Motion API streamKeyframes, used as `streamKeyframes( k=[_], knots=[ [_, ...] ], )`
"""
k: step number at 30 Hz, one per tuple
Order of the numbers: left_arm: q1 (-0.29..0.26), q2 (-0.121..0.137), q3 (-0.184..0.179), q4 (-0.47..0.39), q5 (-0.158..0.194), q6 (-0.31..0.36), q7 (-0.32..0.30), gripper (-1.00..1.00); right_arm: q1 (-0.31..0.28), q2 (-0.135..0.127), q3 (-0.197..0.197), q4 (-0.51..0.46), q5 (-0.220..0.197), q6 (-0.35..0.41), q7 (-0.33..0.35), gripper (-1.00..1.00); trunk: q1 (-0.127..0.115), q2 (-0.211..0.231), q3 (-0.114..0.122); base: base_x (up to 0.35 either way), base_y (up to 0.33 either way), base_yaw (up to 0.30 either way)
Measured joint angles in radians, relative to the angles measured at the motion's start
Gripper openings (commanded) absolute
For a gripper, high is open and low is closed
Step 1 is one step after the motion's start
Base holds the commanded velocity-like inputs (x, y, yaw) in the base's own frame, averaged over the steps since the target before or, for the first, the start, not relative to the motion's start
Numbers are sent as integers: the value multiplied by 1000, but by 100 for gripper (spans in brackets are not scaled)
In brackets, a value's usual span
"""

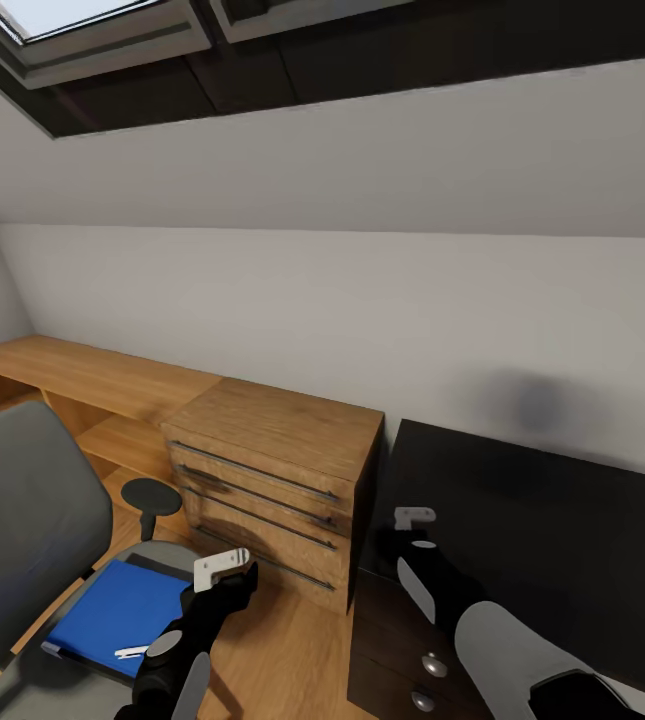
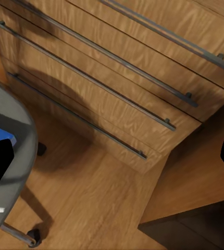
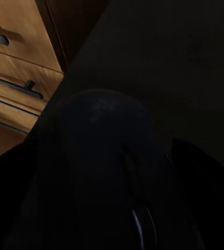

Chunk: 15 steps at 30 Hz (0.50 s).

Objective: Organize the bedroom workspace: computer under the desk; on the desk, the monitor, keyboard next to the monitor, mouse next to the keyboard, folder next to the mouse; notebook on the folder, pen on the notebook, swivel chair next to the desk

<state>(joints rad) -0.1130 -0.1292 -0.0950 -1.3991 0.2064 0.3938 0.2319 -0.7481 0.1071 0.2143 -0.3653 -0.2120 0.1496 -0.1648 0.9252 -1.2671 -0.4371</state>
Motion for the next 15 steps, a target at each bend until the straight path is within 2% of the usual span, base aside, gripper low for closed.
streamKeyframes(
  k=[7,15],
  knots=[
    [0,0,0,0,0,0,0,100,0,-2,0,-2,0,0,1,100,0,0,0,0,0,0],
    [0,0,0,1,-1,0,1,100,0,-2,0,-4,2,0,-1,100,-31,56,25,0,0,0]
  ],
)
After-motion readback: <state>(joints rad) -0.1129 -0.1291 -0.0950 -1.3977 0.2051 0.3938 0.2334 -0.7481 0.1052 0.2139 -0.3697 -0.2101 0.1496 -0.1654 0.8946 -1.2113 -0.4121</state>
